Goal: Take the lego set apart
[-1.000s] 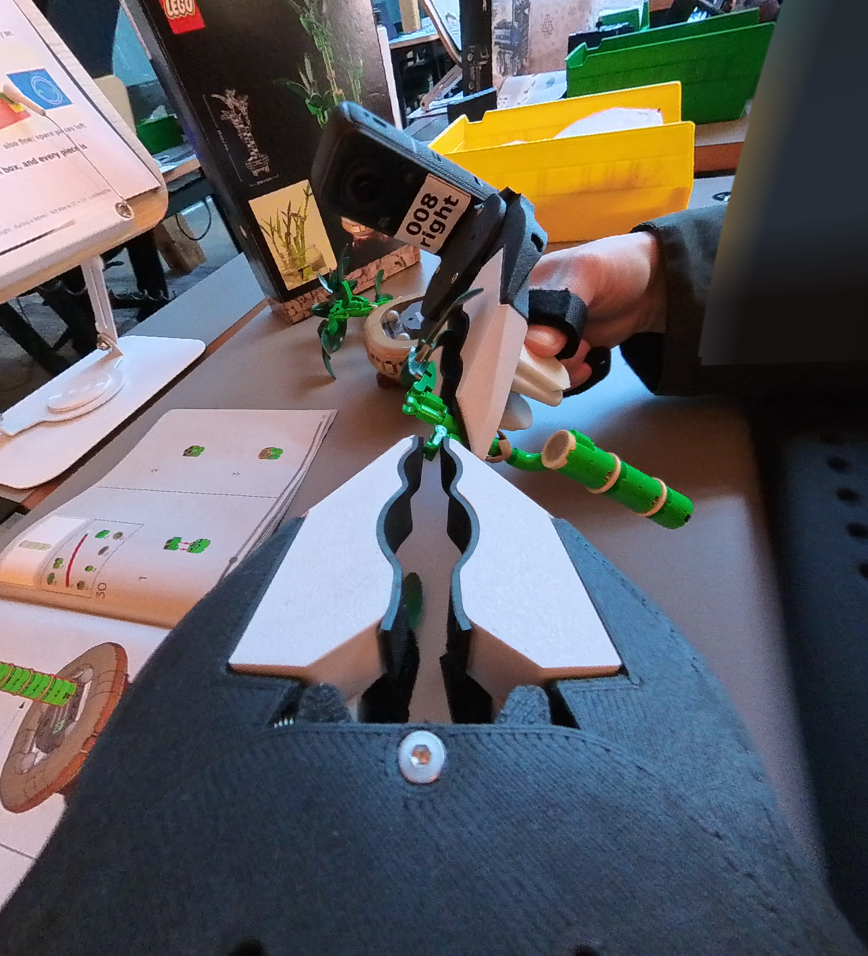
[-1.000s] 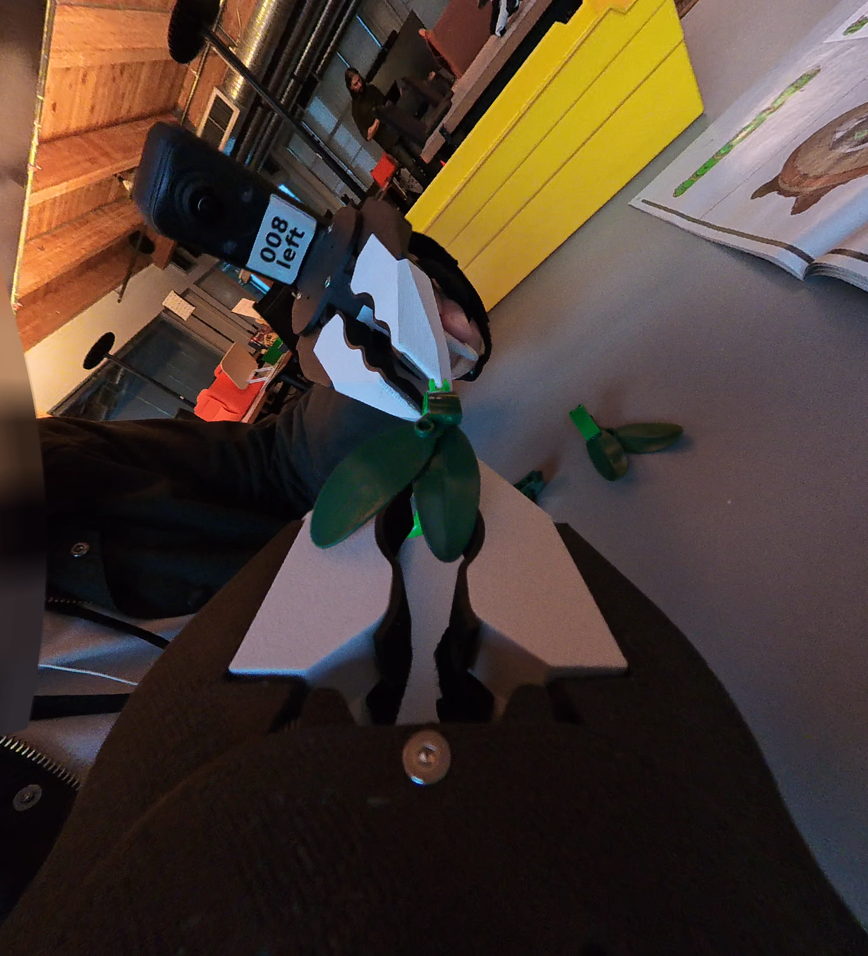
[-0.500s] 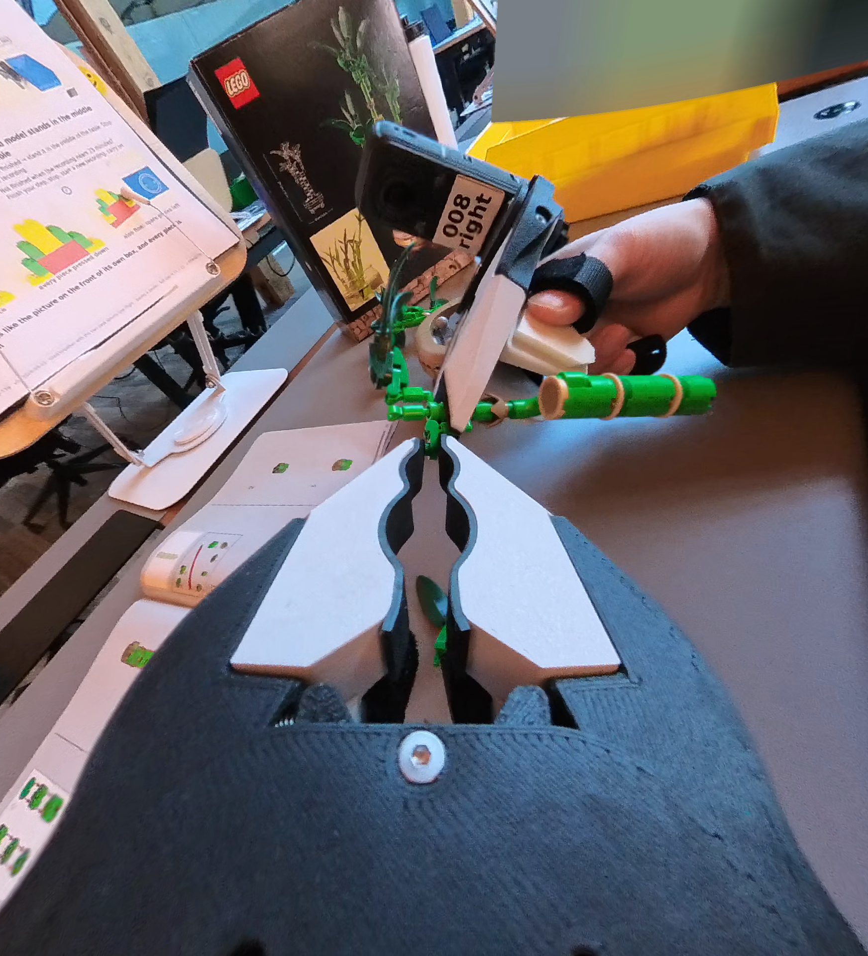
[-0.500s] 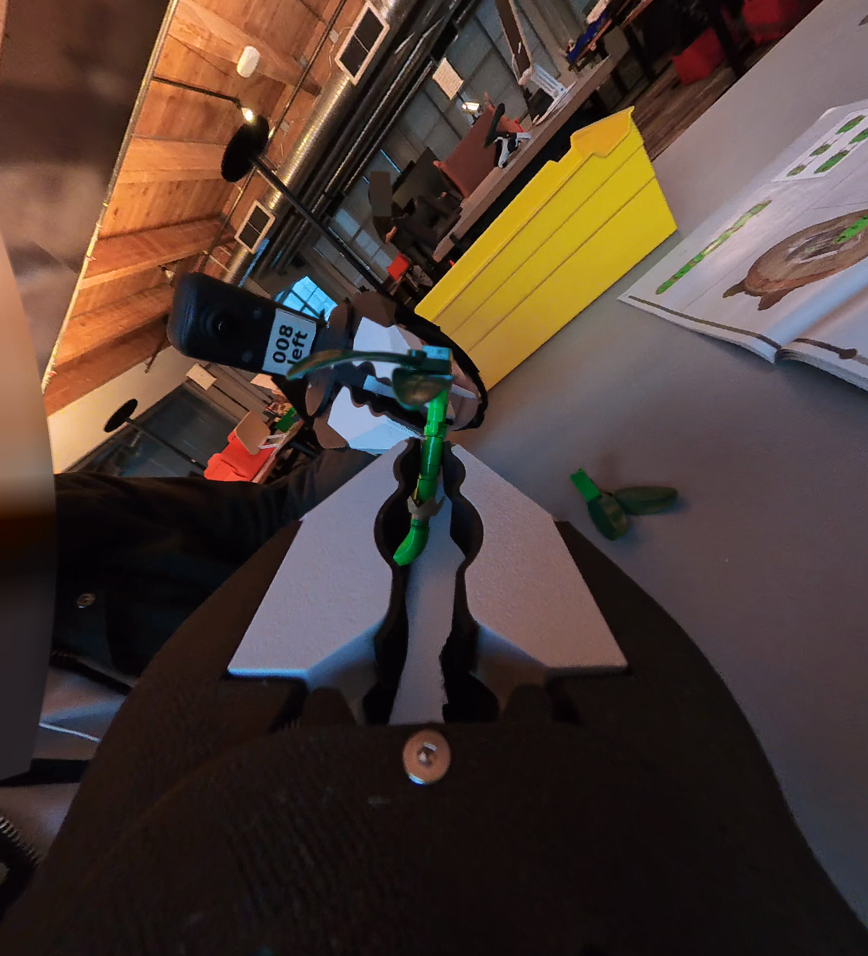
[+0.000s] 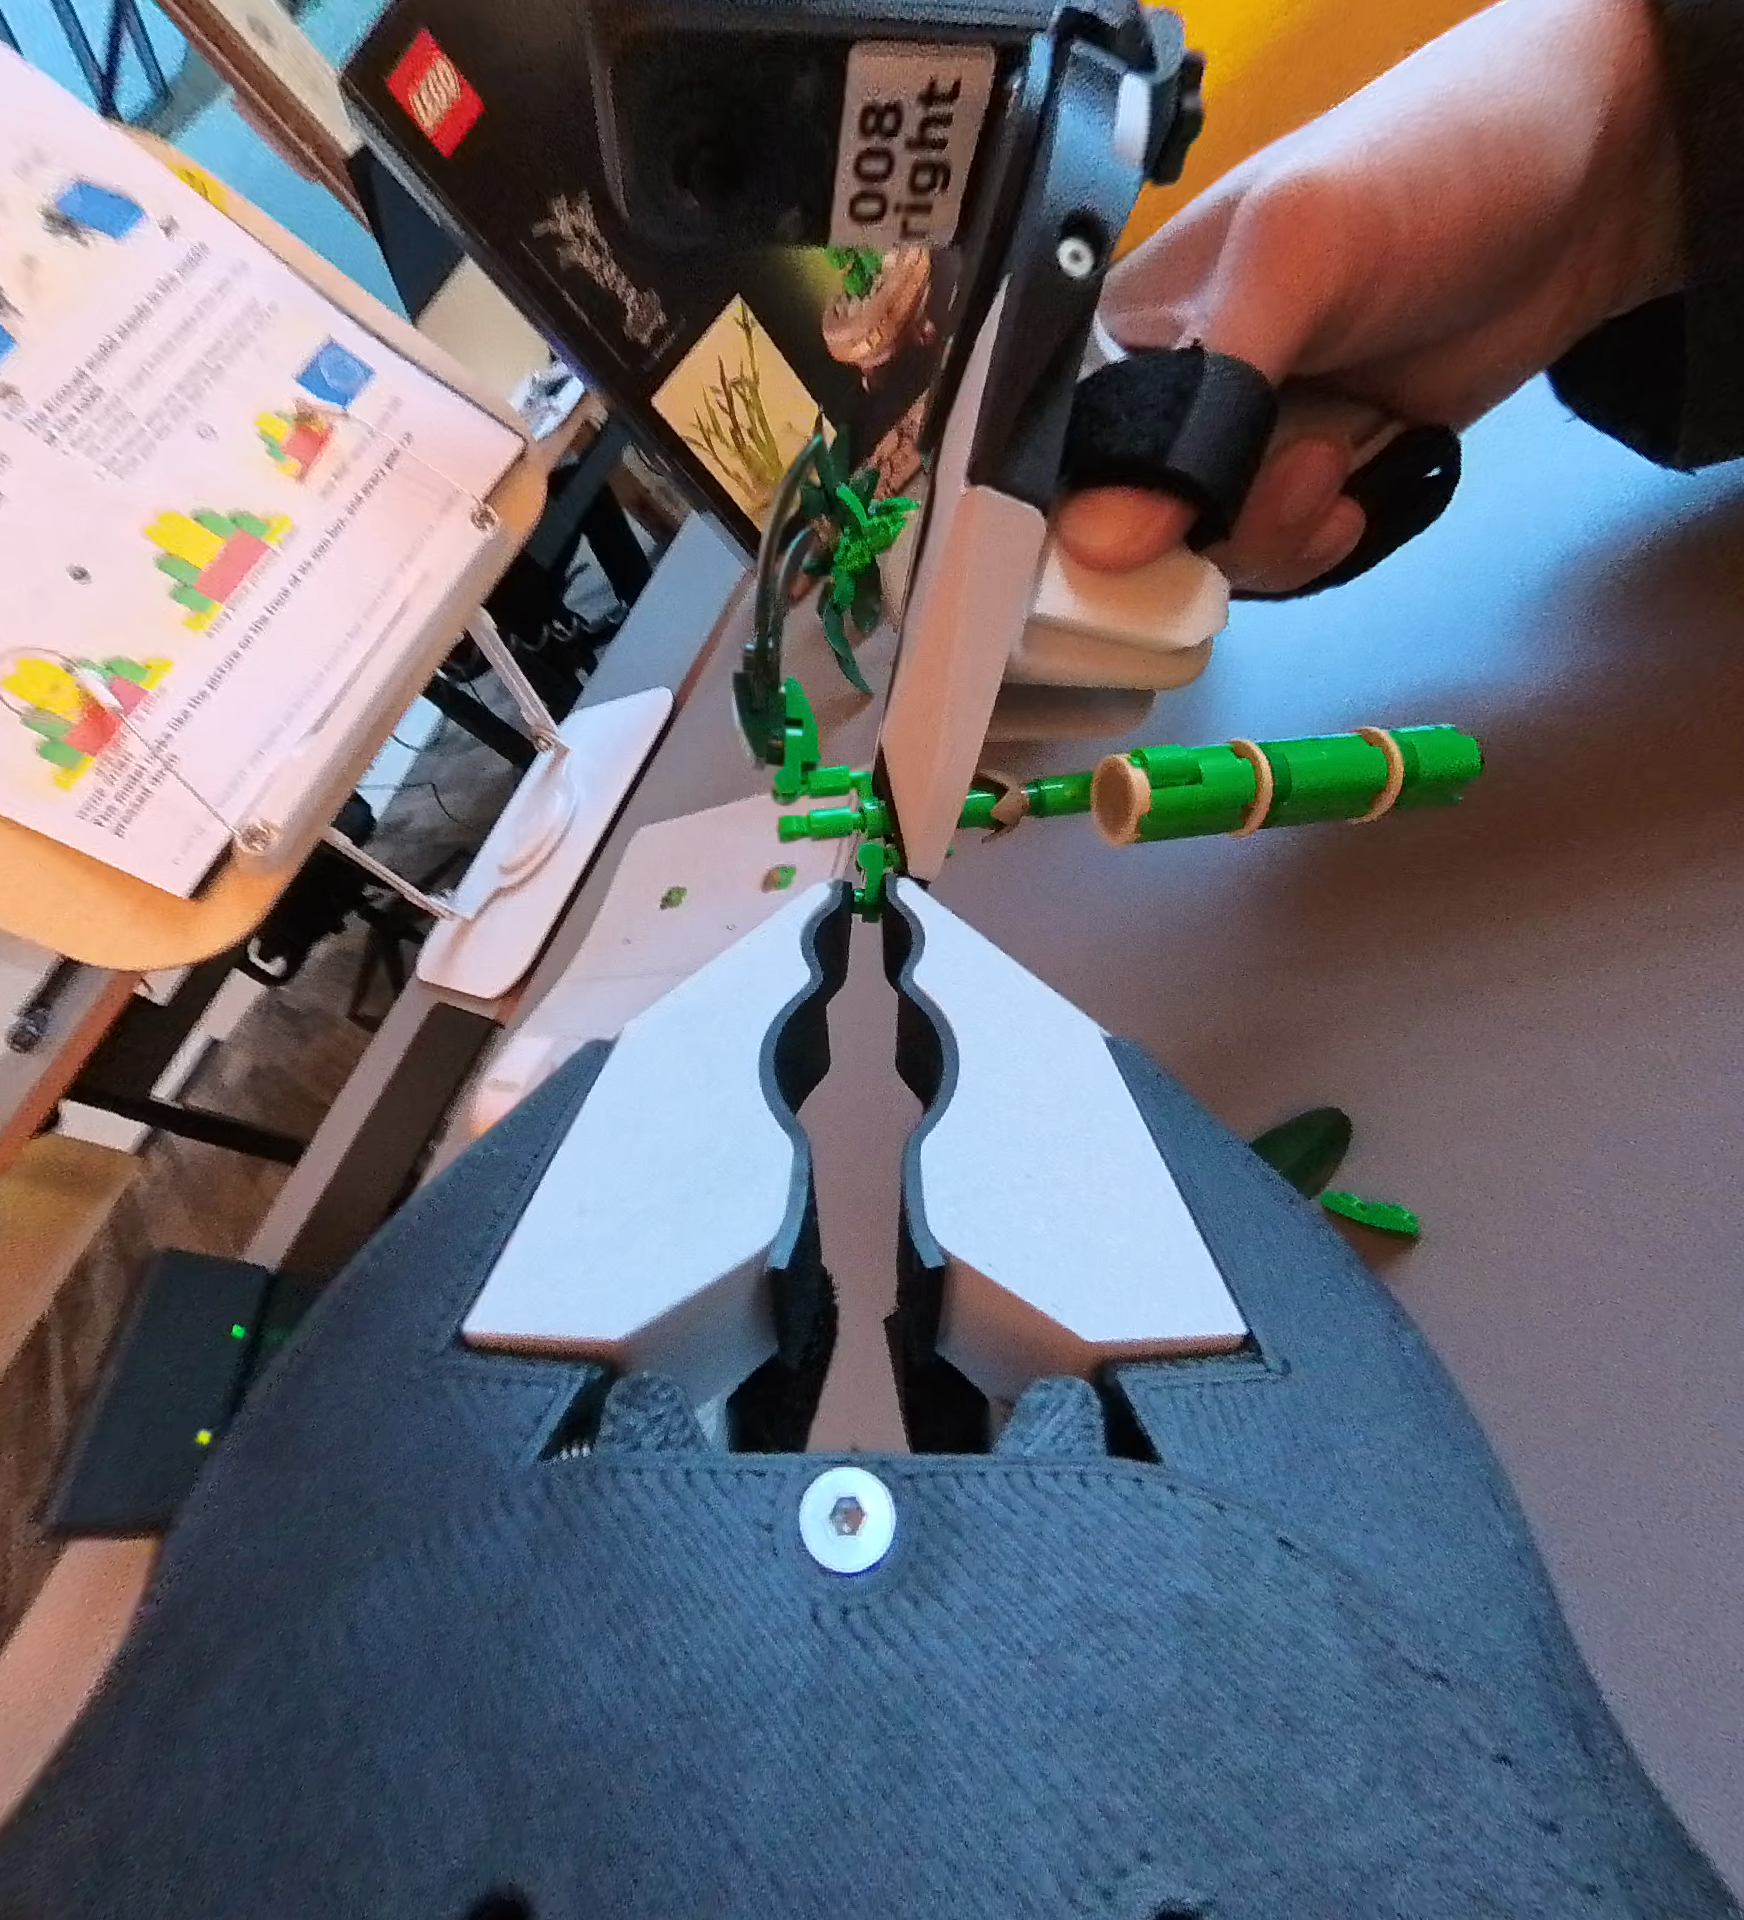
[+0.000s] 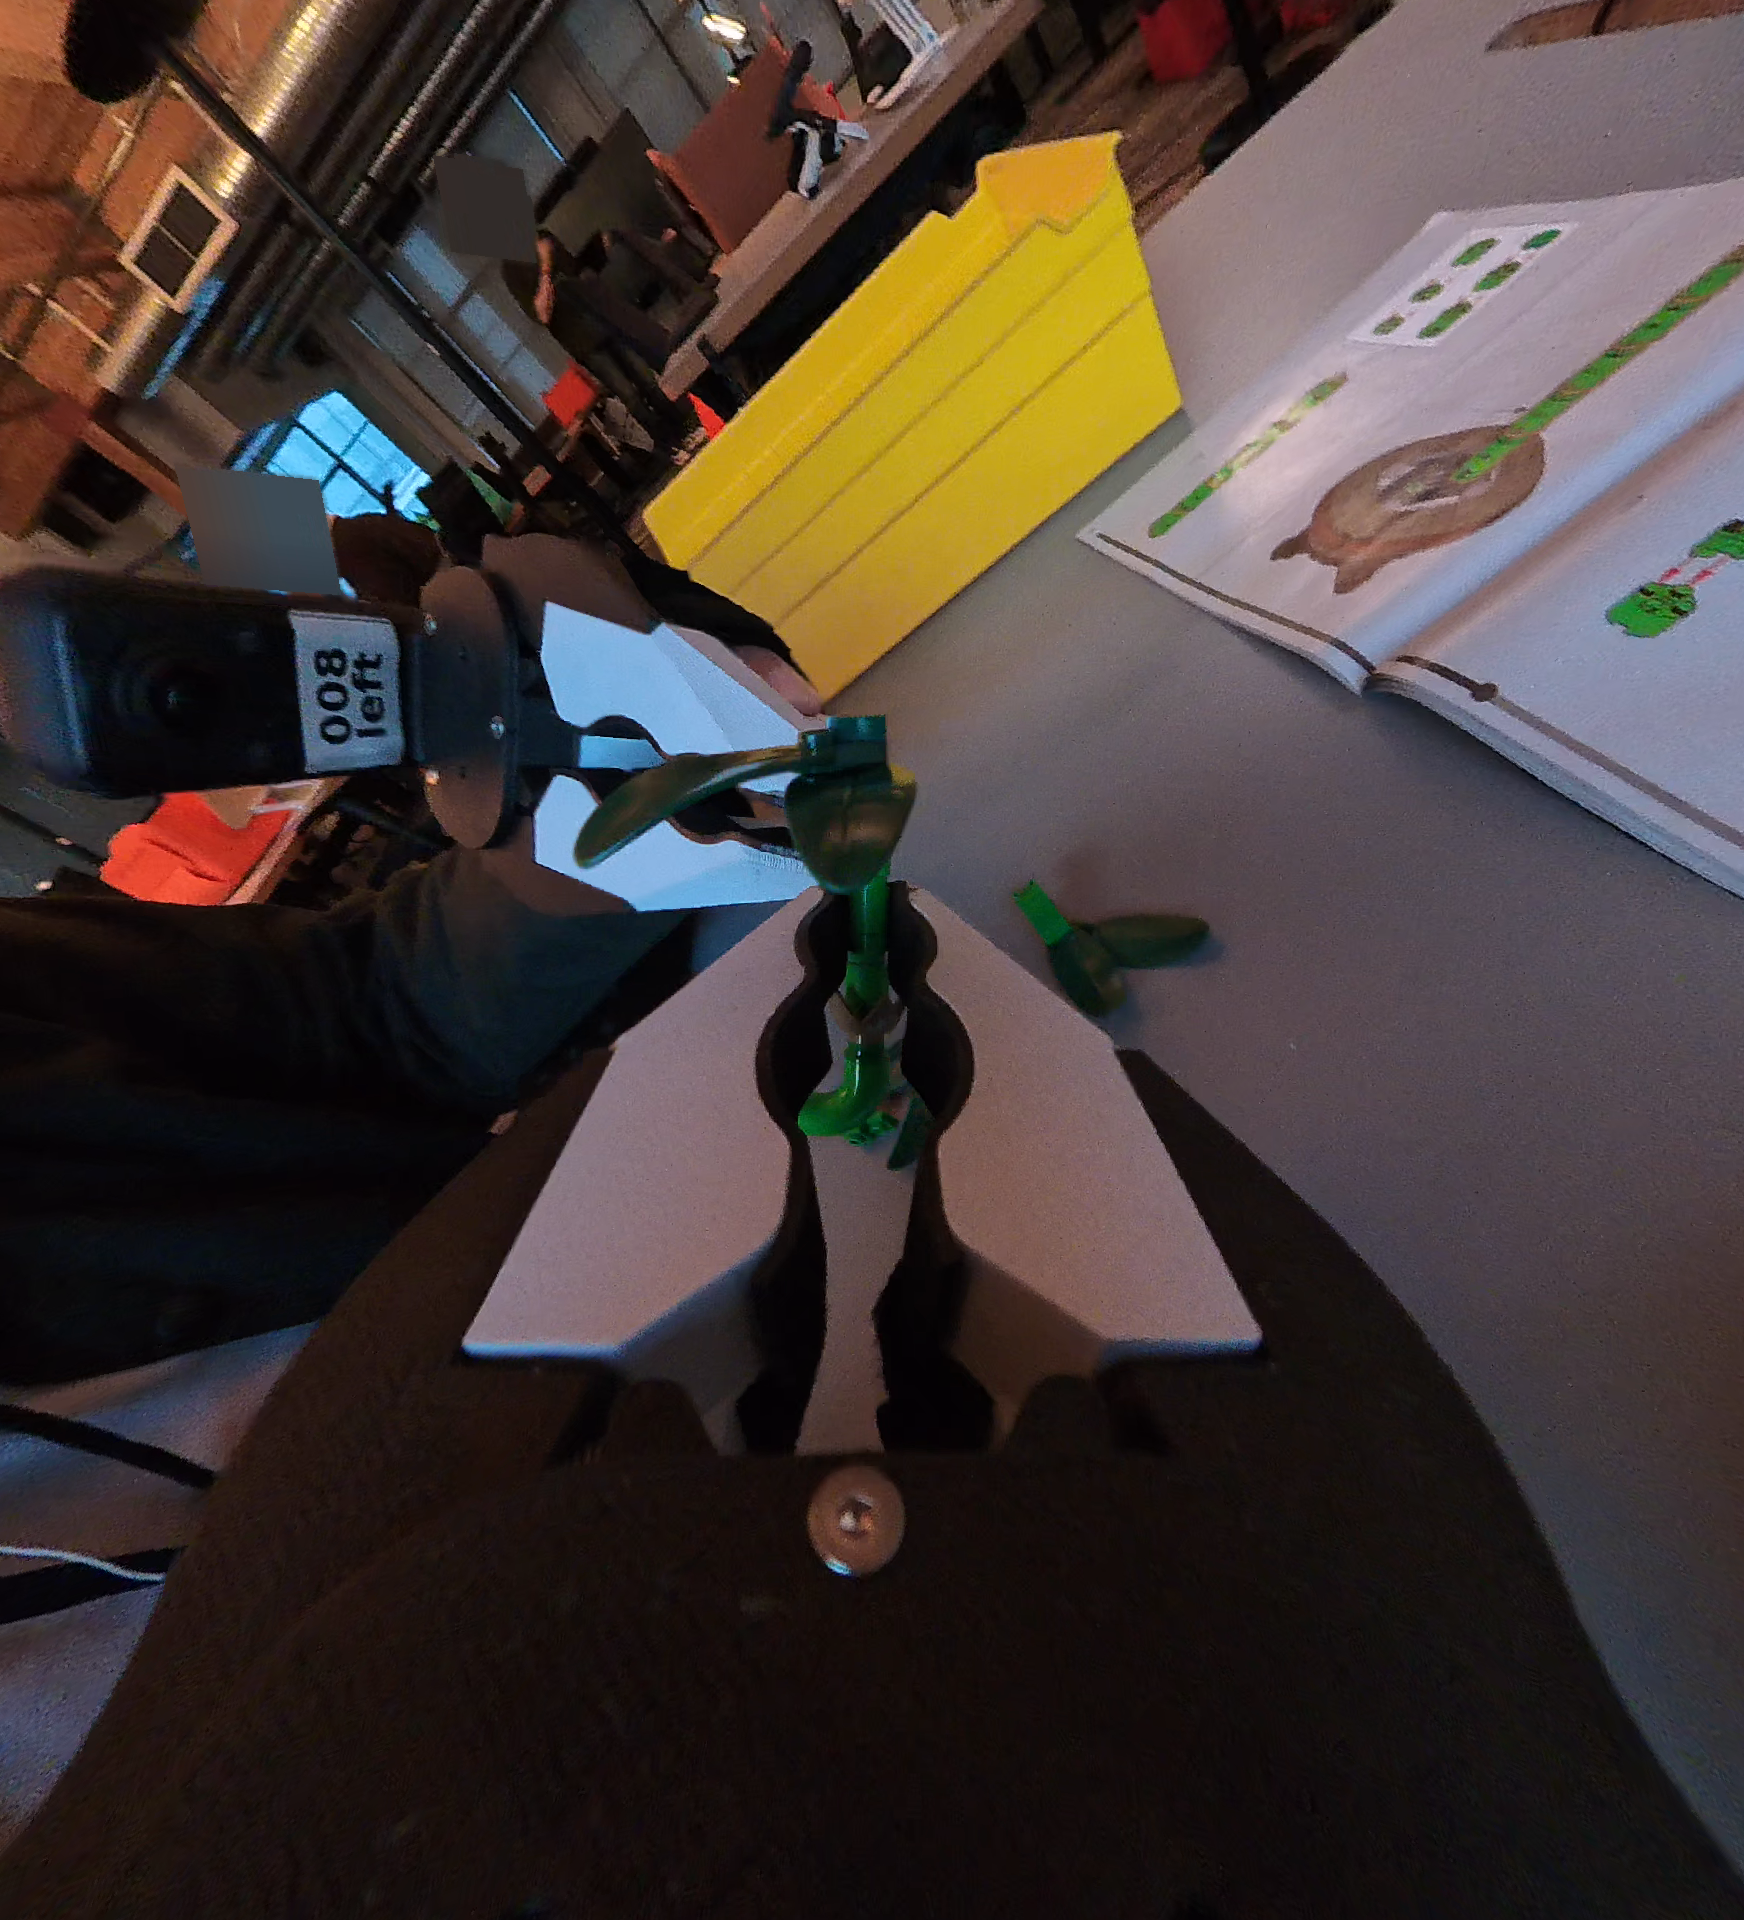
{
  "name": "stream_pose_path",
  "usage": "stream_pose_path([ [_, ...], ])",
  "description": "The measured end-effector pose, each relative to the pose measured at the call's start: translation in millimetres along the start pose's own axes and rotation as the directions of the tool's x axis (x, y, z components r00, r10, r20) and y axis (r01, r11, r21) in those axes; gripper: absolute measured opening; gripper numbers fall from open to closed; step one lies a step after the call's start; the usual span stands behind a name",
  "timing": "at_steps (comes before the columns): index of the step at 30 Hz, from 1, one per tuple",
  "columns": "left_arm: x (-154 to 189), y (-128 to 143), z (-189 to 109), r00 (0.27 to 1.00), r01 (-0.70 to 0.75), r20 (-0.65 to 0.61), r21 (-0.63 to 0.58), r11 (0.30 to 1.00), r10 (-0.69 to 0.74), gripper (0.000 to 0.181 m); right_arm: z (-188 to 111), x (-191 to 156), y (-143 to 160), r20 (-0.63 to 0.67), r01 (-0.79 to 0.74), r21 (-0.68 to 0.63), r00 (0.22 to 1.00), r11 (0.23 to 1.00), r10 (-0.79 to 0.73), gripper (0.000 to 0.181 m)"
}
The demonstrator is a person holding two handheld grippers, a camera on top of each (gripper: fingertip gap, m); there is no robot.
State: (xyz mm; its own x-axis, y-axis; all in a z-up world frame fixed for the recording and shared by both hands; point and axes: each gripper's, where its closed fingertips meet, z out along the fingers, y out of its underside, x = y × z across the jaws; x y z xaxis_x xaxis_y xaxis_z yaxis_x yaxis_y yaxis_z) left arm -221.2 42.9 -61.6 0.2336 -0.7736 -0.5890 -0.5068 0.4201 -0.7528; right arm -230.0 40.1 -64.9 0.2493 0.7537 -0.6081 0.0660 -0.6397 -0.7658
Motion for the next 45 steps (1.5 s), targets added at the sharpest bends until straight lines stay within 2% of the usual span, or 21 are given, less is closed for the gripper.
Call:
stream_pose_path([
  [2, 1.0, -2.0, -1.5, 0.997, -0.073, 0.029, 0.015, 0.997, 0.073, 0.004, -0.4, -2.3, 0.5, 0.024, -0.007, -0.001, 1.000, 1.000, 0.007, 0.005],
  [5, 1.3, -1.5, -1.1, 0.983, -0.161, 0.085, 0.000, 0.987, 0.160, 0.004, -0.7, -1.5, 0.7, -0.009, 0.081, -0.017, 0.997, 0.997, -0.081, 0.006],
  [9, -1.9, -11.2, -7.9, 0.983, -0.153, 0.106, 0.048, 0.987, 0.147, 0.006, -6.1, 0.4, -5.4, -0.111, 0.303, -0.029, 0.946, 0.953, -0.304, 0.006],
  [13, -4.2, -20.4, -13.6, 0.973, -0.194, 0.141, 0.078, 0.978, 0.181, 0.007, -10.1, -12.5, -13.5, -0.104, 0.398, 0.011, 0.913, 0.917, -0.395, 0.006],
  [17, -2.8, -21.1, -10.8, 0.963, -0.227, 0.163, 0.060, 0.972, 0.215, 0.008, -5.9, -9.5, -6.1, -0.116, 0.420, -0.041, 0.899, 0.907, -0.422, 0.006],
  [25, 3.0, -16.1, -8.5, 0.971, -0.217, 0.113, 0.044, 0.975, 0.211, 0.004, -2.2, -8.1, -1.6, -0.121, 0.433, -0.071, 0.891, 0.899, -0.438, 0.006],
  [38, 7.2, -10.6, -5.2, 0.976, -0.206, 0.071, 0.013, 0.978, 0.205, 0.001, -0.2, -0.5, 6.7, -0.175, 0.518, -0.180, 0.819, 0.836, -0.546, 0.006],
  [45, 5.5, -10.4, -3.6, 0.944, -0.304, 0.129, -0.006, 0.953, 0.302, 0.002, -0.6, -0.4, 5.5, -0.171, 0.431, -0.160, 0.874, 0.888, -0.455, 0.006],
])
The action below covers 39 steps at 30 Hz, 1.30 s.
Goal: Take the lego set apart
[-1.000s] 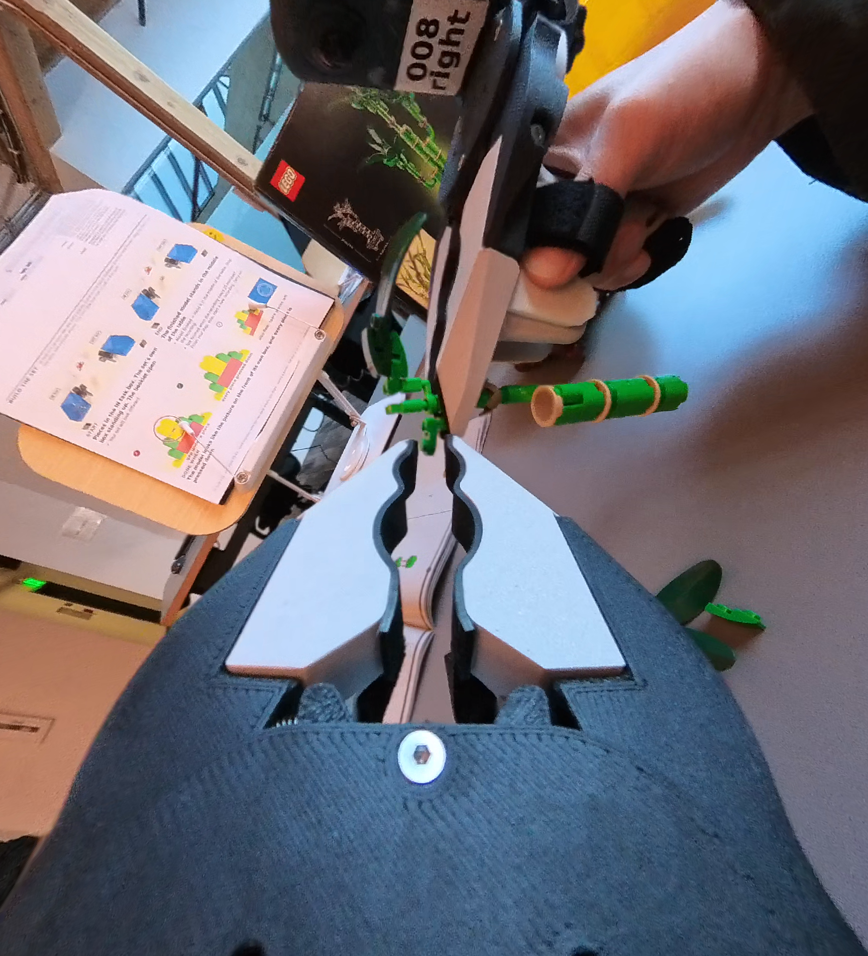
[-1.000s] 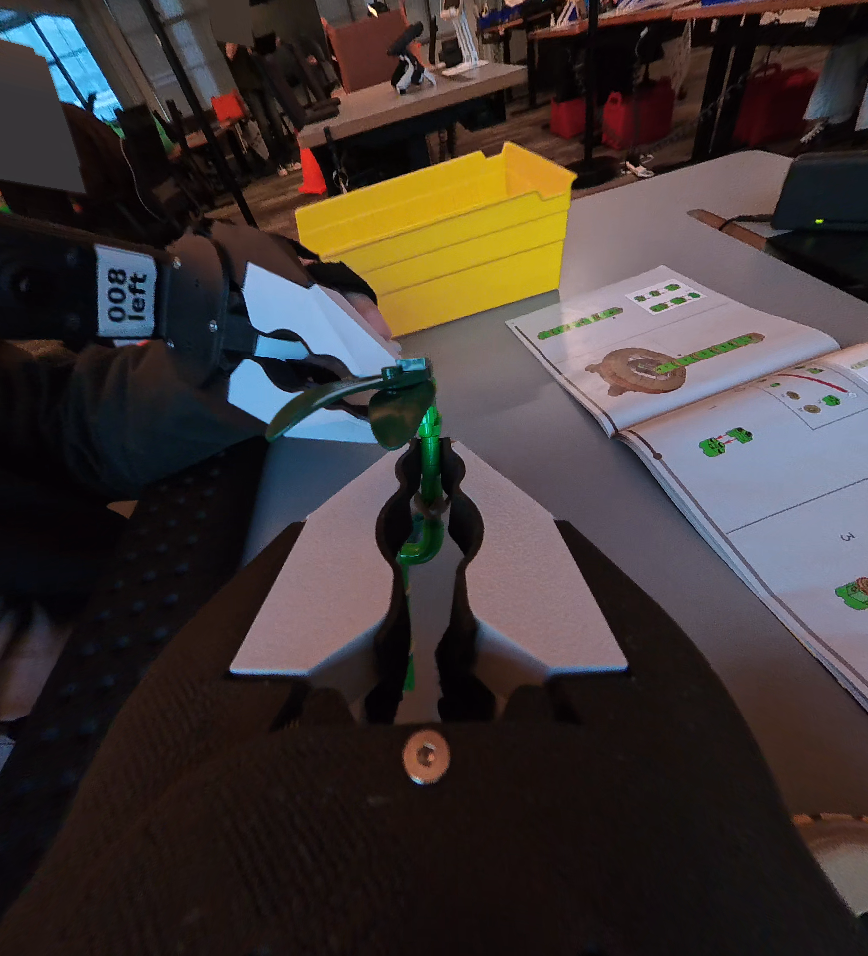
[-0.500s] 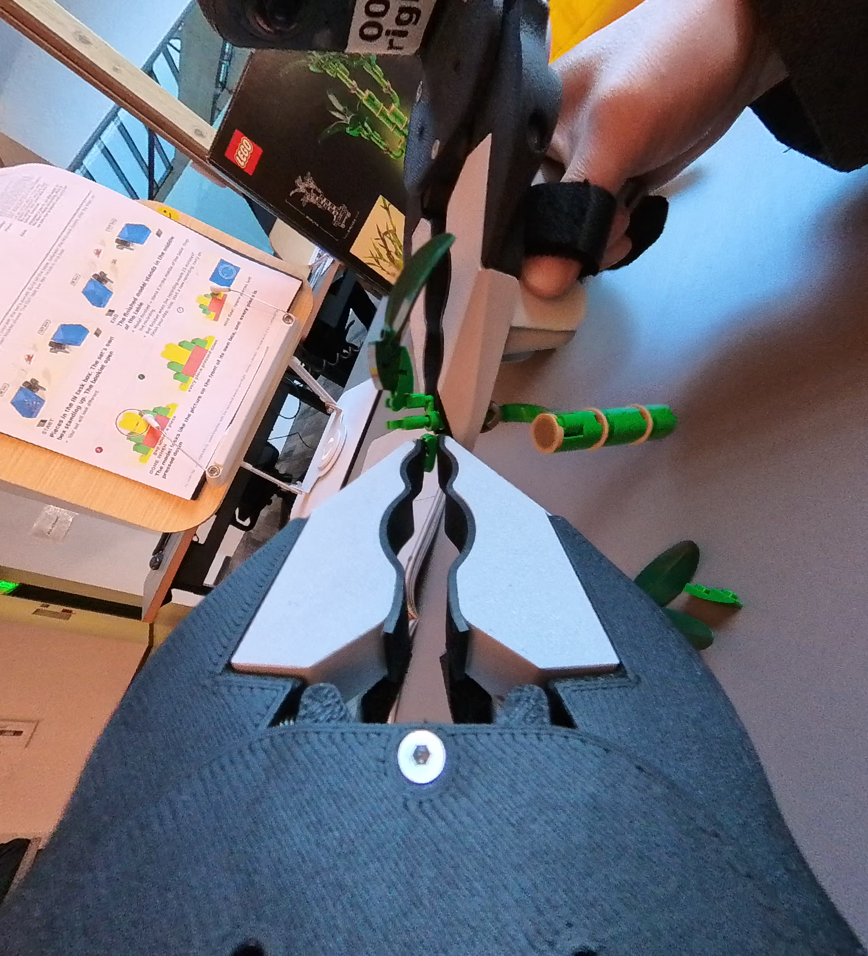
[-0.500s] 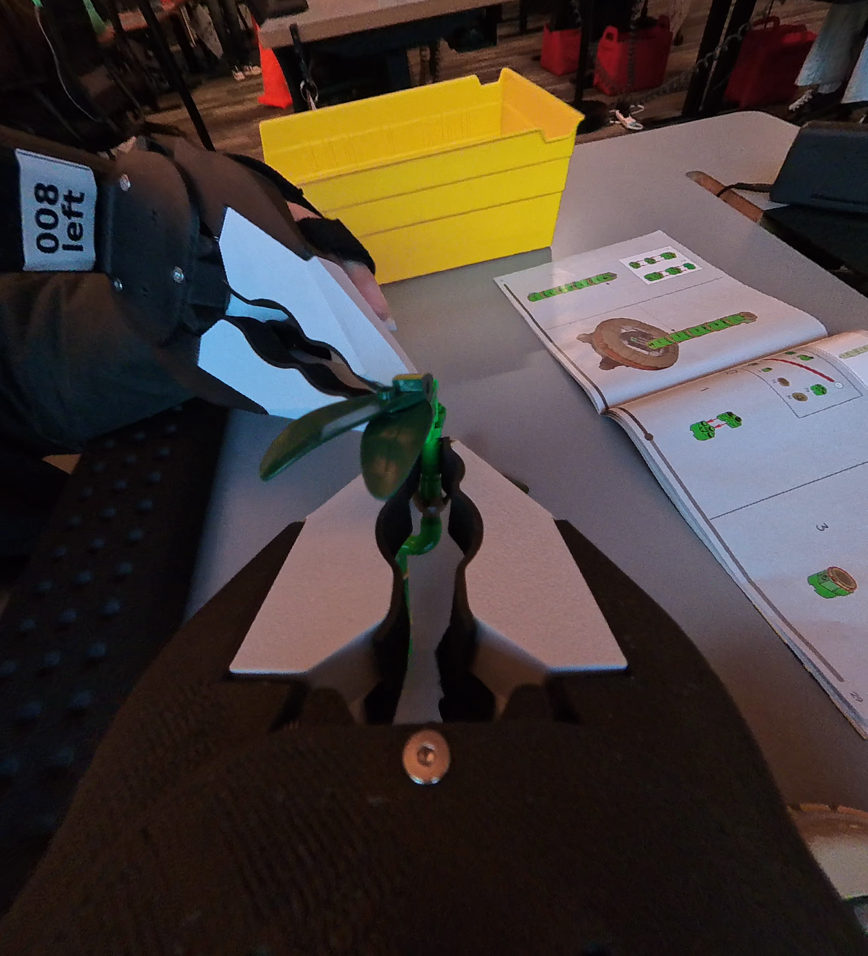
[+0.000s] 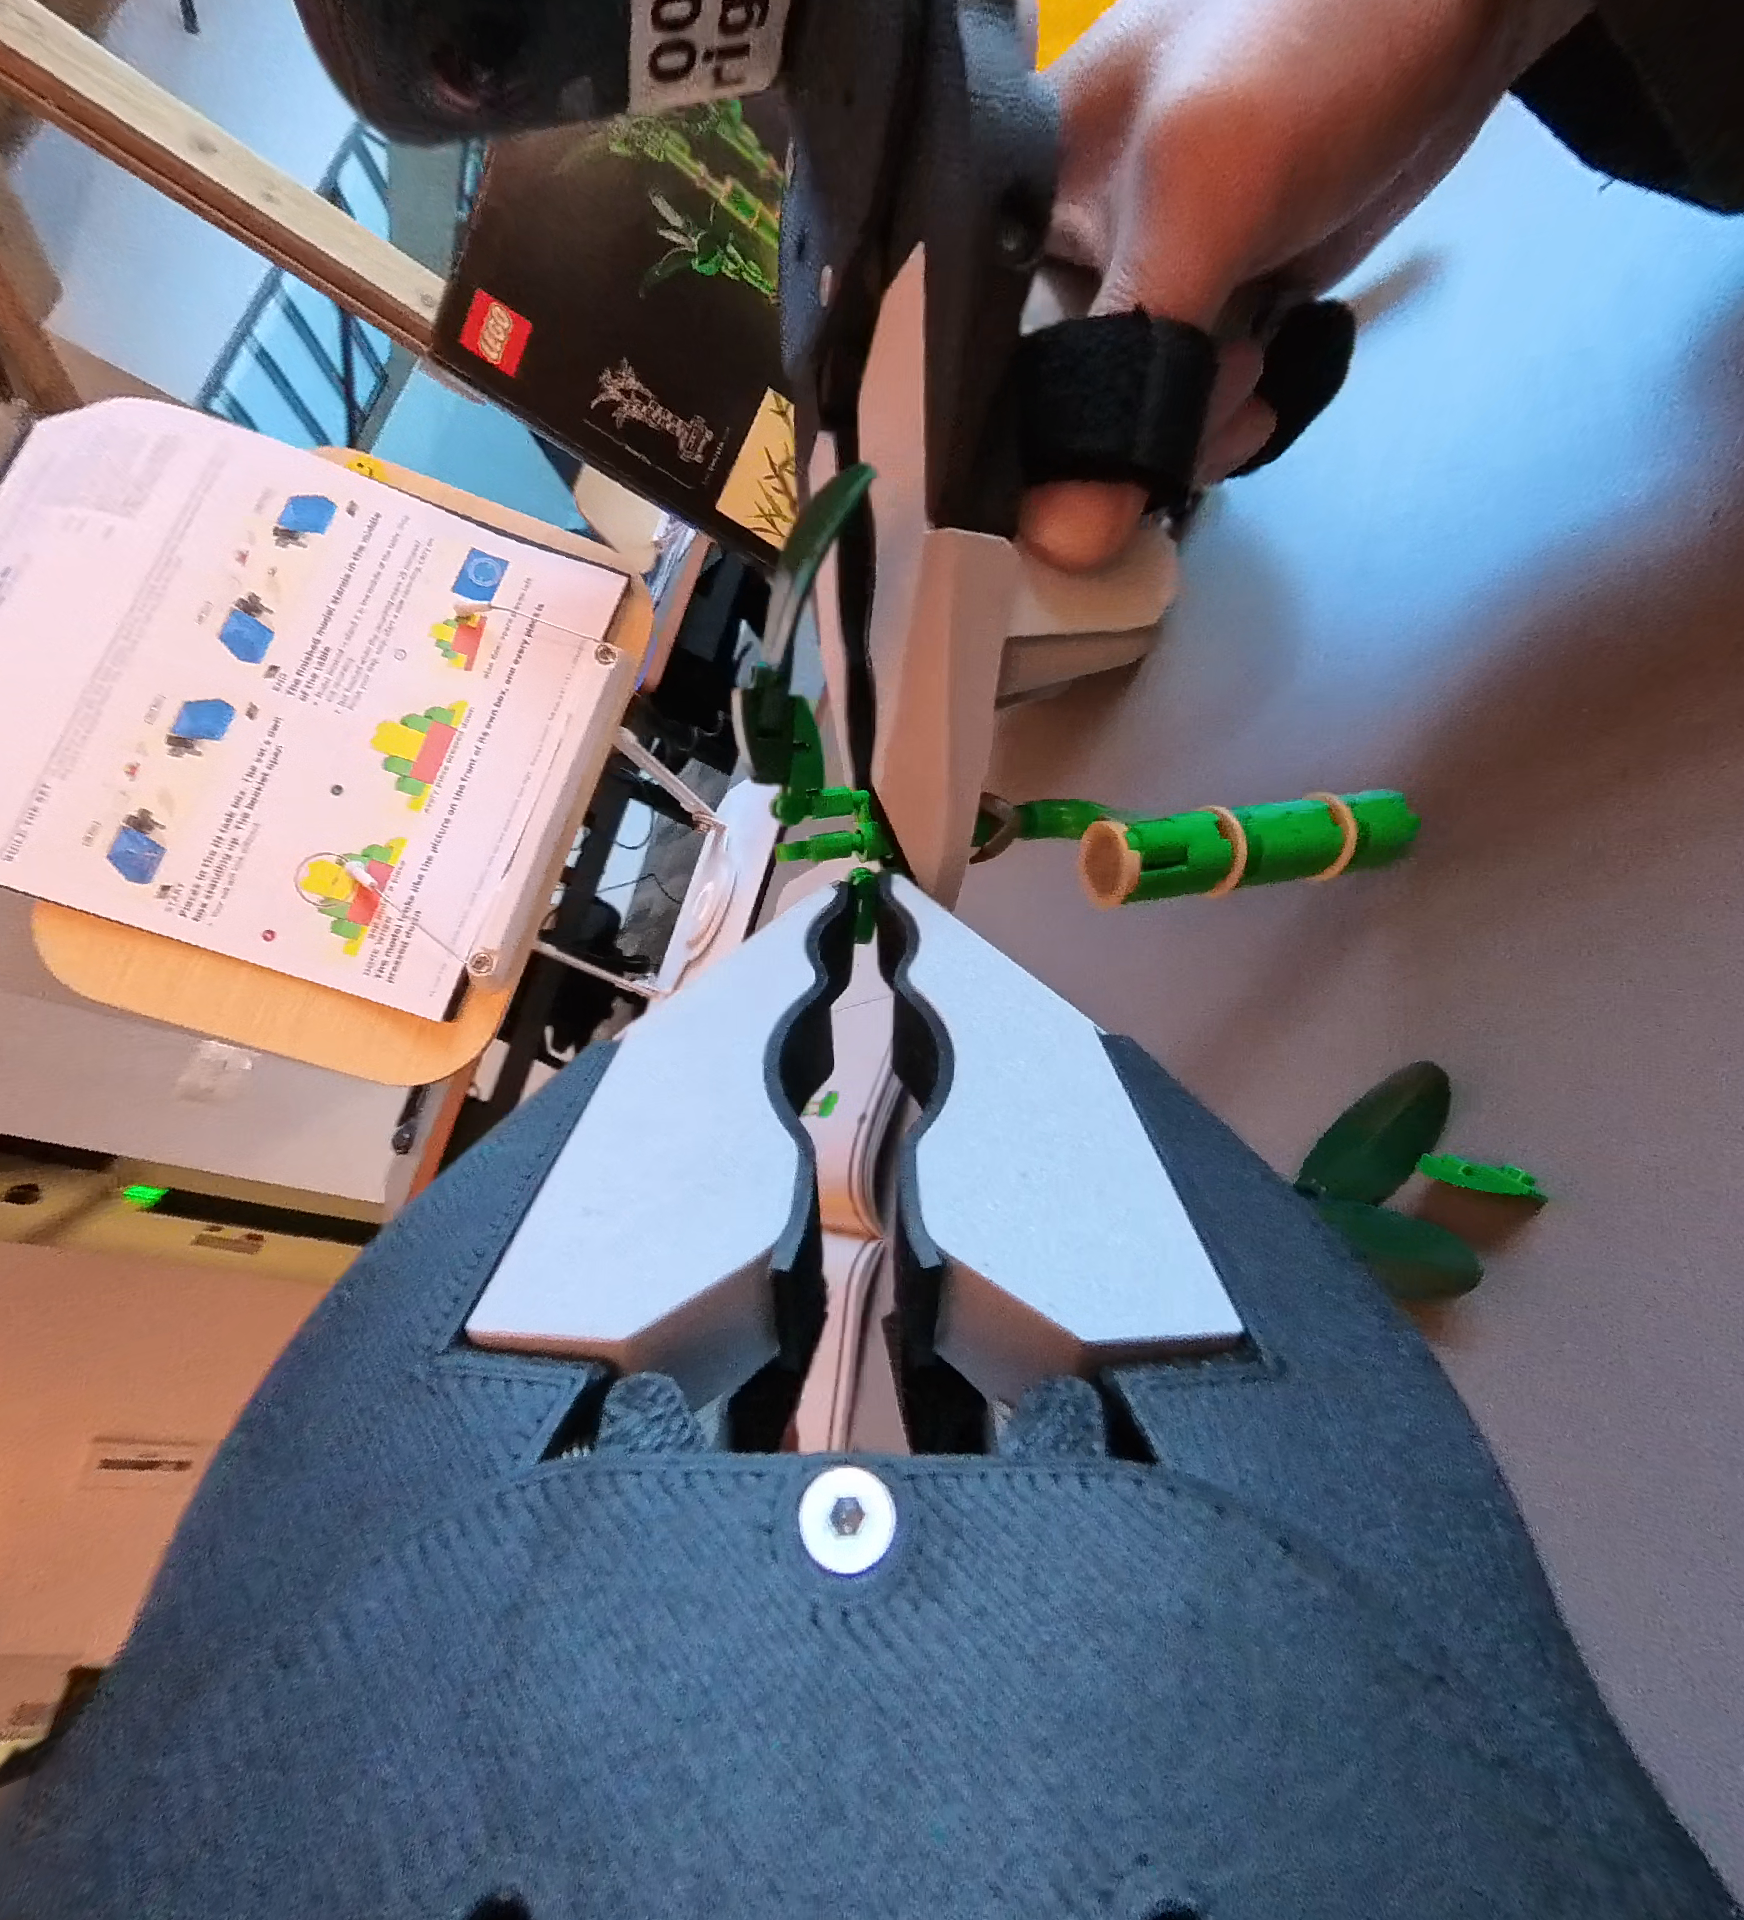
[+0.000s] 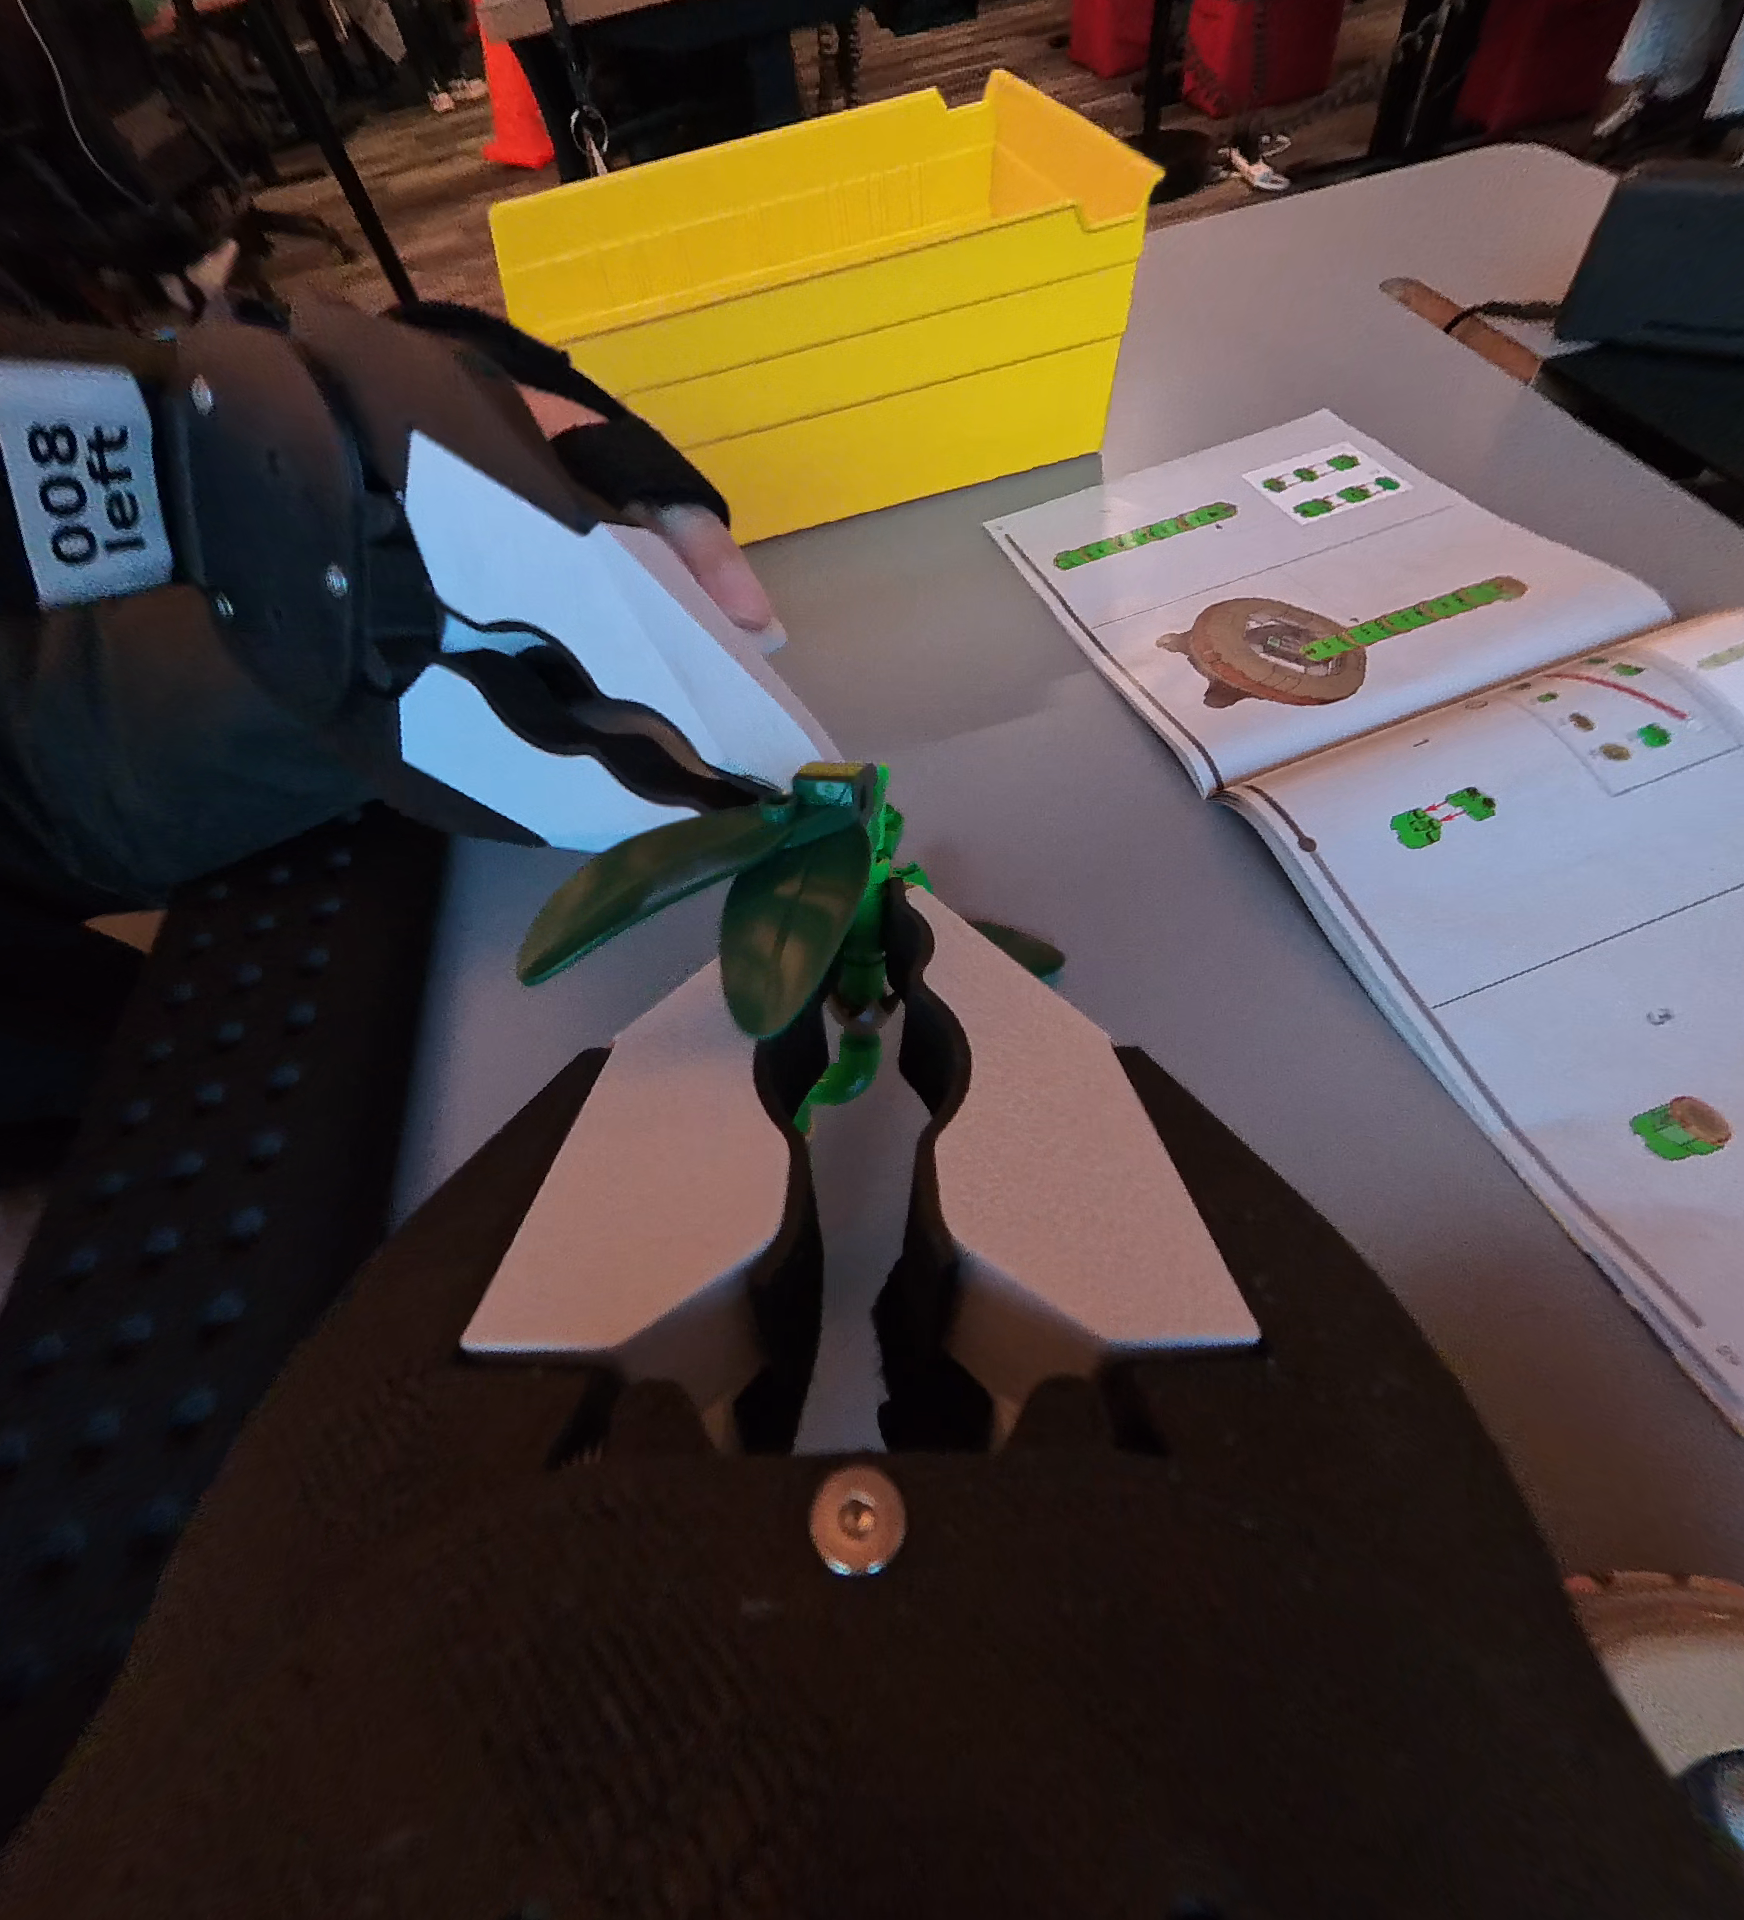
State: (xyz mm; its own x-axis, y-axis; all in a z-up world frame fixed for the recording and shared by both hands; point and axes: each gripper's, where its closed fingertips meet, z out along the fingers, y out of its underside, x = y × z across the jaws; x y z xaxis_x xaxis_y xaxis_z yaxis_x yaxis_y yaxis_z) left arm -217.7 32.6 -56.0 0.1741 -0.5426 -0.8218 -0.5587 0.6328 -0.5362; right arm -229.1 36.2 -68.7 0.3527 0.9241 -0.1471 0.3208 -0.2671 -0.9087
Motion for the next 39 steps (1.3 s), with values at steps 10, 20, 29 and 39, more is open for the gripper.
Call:
stream_pose_path([
  [10, 3.9, 8.4, 3.9, 0.999, -0.051, 0.002, -0.058, 0.997, 0.052, 0.003, 5.3, 3.7, 5.9, -0.042, -0.086, -0.049, 0.996, 0.995, 0.084, 0.006],
  [20, -11.4, 3.4, 3.8, 0.995, -0.002, 0.095, -0.053, 0.999, 0.007, 0.002, 1.4, 5.1, -7.8, -0.062, -0.065, 0.047, 0.996, 0.997, 0.068, 0.006],
  [29, -6.3, 10.5, 7.6, 0.985, 0.162, 0.067, -0.041, 0.986, -0.159, 0.002, 5.7, 9.7, 0.3, -0.126, -0.008, 0.034, 0.992, 0.999, 0.012, 0.006],
  [39, -3.6, 8.7, 5.8, 0.939, 0.343, 0.004, 0.003, 0.939, -0.343, 0.002, 4.9, 5.8, 2.5, -0.140, -0.037, -0.002, 0.990, 0.999, 0.037, 0.006],
])
